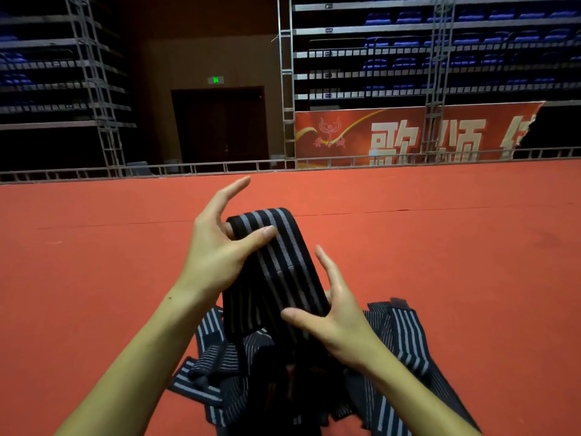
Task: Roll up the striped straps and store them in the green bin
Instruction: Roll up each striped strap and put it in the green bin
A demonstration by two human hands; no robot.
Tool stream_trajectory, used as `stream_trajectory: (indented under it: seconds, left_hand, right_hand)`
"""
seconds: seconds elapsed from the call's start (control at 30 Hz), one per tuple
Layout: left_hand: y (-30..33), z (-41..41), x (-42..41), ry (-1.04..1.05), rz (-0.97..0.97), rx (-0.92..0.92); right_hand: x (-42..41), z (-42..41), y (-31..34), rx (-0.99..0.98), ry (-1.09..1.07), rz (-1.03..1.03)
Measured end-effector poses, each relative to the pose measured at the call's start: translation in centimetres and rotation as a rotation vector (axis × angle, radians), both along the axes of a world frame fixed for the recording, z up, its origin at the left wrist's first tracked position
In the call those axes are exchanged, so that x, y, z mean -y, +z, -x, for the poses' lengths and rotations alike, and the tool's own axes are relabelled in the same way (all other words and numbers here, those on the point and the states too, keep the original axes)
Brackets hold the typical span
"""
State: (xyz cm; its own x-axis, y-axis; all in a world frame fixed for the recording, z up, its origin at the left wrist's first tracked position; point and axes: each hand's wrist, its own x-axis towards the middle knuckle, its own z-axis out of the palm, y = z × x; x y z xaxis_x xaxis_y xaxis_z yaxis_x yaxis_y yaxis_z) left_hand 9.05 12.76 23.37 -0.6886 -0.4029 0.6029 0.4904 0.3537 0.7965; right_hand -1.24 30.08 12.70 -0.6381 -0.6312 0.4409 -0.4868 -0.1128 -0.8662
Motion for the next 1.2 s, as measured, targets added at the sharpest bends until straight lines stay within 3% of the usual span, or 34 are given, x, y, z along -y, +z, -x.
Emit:
stream_trajectory:
  seconds: [0.17, 0.3, 0.97, 1.2]
  left_hand:
    - [-0.2, 0.2, 1.0, 0.051, -0.059, -0.059]
    - [-0.8, 0.5, 1.8, 0.116, -0.073, -0.078]
    - [-0.4, -0.7, 3.8, 0.413, -0.017, -0.228]
    - [-0.8, -0.7, 4.2, 0.460, 0.048, -0.240]
  right_hand:
    - [-0.9, -0.4, -2.6, -0.055, 0.001, -0.081]
    - [-1.3, -0.6, -3.0, -0.002, 0.046, -0.031]
    - [0.3, 2.4, -3.1, -0.276, -0.071, 0.089]
    - [-0.1, 2.7, -4.1, -0.172, -0.061, 0.093]
